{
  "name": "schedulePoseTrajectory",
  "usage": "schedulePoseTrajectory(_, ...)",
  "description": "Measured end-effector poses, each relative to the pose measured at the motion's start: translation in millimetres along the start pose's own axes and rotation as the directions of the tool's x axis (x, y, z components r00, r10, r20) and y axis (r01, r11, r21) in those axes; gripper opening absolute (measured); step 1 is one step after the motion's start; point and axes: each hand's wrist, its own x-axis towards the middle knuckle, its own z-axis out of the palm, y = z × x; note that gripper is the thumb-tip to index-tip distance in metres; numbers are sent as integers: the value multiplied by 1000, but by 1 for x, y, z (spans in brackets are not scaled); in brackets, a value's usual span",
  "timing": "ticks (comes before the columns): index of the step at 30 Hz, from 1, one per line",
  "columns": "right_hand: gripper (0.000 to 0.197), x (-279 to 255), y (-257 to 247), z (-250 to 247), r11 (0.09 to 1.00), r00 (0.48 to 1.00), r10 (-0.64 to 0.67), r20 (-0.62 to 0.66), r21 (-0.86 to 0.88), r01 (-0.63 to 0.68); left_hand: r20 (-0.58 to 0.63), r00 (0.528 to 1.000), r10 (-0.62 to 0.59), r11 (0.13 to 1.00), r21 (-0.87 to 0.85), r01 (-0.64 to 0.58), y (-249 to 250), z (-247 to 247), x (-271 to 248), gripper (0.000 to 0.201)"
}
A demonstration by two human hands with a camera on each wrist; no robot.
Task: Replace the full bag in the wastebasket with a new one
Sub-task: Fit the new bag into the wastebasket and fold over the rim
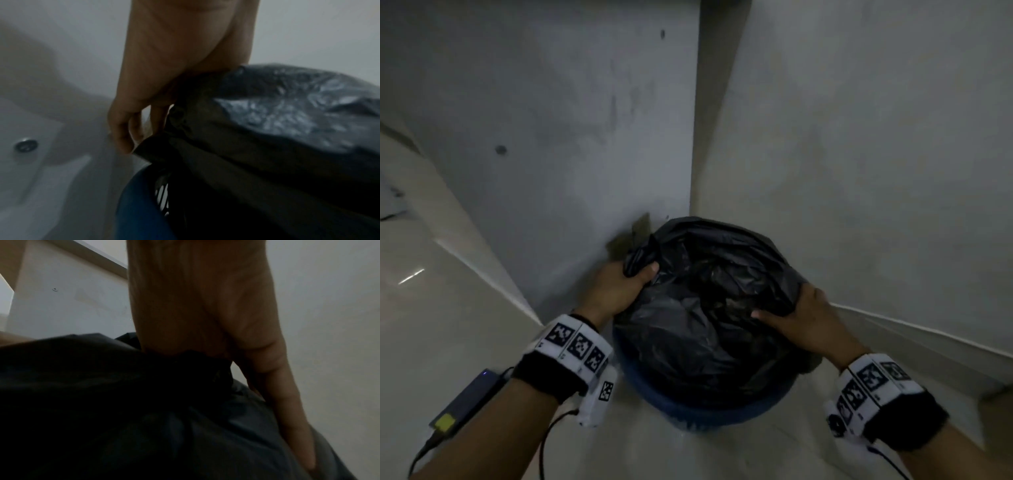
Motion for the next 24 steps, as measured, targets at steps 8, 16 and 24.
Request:
schedulePoseTrajectory(8,38,-8,-4,45,871,890,-310,-334,-476,125,24,962,272,926,266,-268,-30,9,5,48)
schedulePoseTrajectory(16,44,0,-5,72,913,909,-407,84,57,403,224,957,185,948,215,-234,-32,8,-3,59)
schedulePoseTrajectory(24,57,-8,-15,94,903,926,-325,195,-227,364,190,957,221,840,461,-286,-42,4,-6,59)
